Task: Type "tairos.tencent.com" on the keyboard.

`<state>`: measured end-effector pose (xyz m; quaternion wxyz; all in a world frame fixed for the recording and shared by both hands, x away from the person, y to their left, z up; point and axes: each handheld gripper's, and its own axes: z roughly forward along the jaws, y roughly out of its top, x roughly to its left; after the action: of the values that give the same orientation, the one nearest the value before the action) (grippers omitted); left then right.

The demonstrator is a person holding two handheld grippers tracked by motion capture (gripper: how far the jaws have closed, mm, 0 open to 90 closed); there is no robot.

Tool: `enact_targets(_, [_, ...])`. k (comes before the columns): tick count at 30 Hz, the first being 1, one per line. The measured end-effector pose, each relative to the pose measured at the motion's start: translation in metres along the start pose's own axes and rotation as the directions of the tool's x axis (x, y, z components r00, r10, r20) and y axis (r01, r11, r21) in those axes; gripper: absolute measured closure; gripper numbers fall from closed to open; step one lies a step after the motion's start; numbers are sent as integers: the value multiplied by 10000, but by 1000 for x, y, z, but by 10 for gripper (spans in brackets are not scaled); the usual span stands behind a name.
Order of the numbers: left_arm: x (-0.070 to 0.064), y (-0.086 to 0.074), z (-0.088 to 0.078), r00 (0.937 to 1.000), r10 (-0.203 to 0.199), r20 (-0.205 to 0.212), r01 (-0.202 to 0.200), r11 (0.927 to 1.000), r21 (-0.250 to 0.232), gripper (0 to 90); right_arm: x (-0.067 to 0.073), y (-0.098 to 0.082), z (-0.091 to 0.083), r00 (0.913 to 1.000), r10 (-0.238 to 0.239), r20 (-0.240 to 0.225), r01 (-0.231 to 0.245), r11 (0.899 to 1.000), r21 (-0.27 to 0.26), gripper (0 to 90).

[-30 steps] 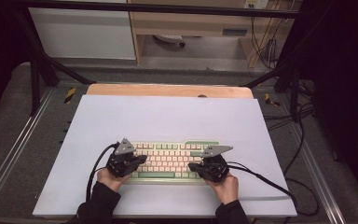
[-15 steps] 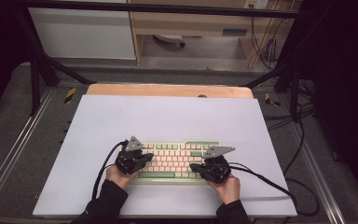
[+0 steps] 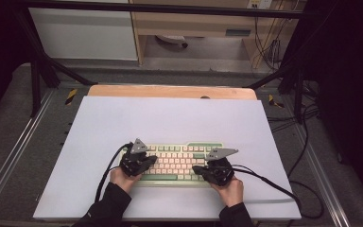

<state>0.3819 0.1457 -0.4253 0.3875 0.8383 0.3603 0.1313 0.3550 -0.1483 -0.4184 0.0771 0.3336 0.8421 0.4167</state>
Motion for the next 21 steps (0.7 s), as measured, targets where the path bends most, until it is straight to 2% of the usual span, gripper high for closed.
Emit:
enact_targets(10, [-1,-1,2,10000,81,3,-81,9999,77,895,0,0,0,10000,0,12,0,10000,25,900])
enact_targets(21, [-2,-2,-12,9996,164,218,-160,9997,-178,895,0,0,-1,10000,-44,16,44,10000,-39,900])
